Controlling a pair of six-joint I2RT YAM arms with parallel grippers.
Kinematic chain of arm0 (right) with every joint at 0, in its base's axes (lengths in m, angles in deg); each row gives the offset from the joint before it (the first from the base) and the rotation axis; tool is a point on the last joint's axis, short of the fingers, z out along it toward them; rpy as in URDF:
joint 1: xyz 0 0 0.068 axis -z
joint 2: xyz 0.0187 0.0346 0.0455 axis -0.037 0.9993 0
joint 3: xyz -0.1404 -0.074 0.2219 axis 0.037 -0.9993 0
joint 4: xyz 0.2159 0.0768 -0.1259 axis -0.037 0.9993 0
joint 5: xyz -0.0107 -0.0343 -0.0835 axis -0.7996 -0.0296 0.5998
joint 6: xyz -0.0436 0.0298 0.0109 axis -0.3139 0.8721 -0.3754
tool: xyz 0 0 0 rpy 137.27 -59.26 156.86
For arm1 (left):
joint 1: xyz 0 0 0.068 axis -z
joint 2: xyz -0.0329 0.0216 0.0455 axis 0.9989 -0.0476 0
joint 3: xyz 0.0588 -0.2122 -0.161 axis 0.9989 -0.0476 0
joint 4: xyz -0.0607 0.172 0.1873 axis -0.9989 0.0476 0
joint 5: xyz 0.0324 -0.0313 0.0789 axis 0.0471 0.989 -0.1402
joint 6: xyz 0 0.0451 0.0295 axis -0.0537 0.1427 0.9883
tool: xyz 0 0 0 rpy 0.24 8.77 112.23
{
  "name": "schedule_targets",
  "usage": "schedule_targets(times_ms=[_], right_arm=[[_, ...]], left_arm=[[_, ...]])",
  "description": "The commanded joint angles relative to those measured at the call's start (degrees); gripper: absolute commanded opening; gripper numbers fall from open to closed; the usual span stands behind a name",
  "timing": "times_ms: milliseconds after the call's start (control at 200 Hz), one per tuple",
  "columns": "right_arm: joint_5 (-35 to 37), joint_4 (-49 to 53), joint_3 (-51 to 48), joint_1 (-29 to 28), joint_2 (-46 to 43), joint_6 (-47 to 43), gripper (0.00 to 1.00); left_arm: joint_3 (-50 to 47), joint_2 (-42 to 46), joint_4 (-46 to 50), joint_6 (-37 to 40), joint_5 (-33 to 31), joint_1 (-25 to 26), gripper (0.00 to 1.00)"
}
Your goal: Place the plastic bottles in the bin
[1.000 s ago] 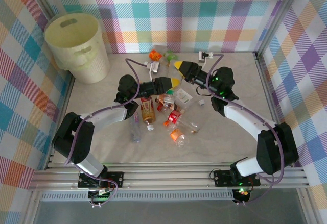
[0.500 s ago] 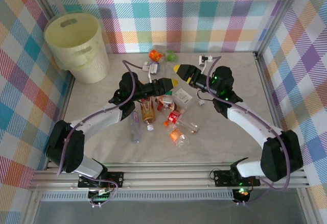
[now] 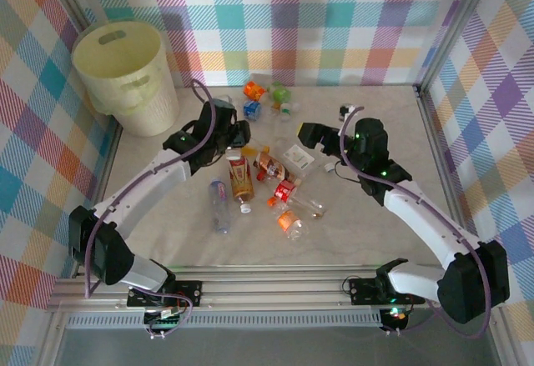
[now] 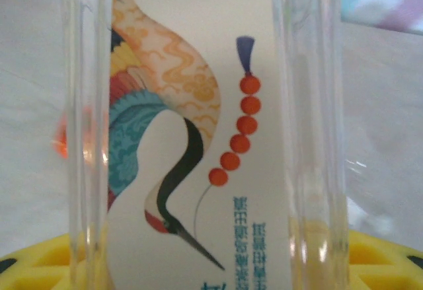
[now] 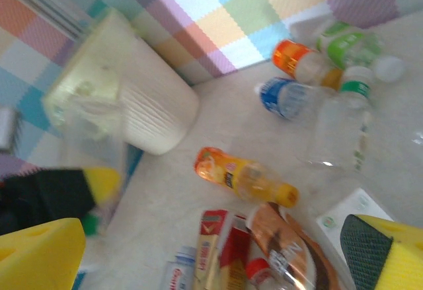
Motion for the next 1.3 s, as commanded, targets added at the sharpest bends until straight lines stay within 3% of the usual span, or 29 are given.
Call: schedule_targets(times_ms=[0,190,645,830,1000,1295], right_arm=[[2.6,0.4,-1.3,-0.3,-1.3,-2.9,1.00],[1.9,0.4,-0.6,-0.3,-0.7,-2.5,1.00],[2.7,2.0,0.3,-0.3,-0.8,-1.8,1.00],[3.4,3.5,0.1,-0.3,-1.7,-1.9,1.00],[3.8,4.1,-0.2,-0.3,-1.6,-1.8,1.00],[4.6,4.5,0.6,-0.3,-1.3,-3.4,1.00]], left_arm=[[7.2,-1.8,6.9,9.3,-16.0,-1.8,0.38],[17.8,-5.6,1.4,15.5,-18.4,-8.5,0.38],[37.1,-19.7,-15.8,18.6,-11.2,-25.9,0.40],[48.6,-27.8,-11.5,17.7,-1.1,-32.8,0.41],[56.8,-34.9,-9.6,17.4,4.4,-37.1,0.42],[68.6,-46.0,-3.0,17.3,15.2,-40.3,0.43]])
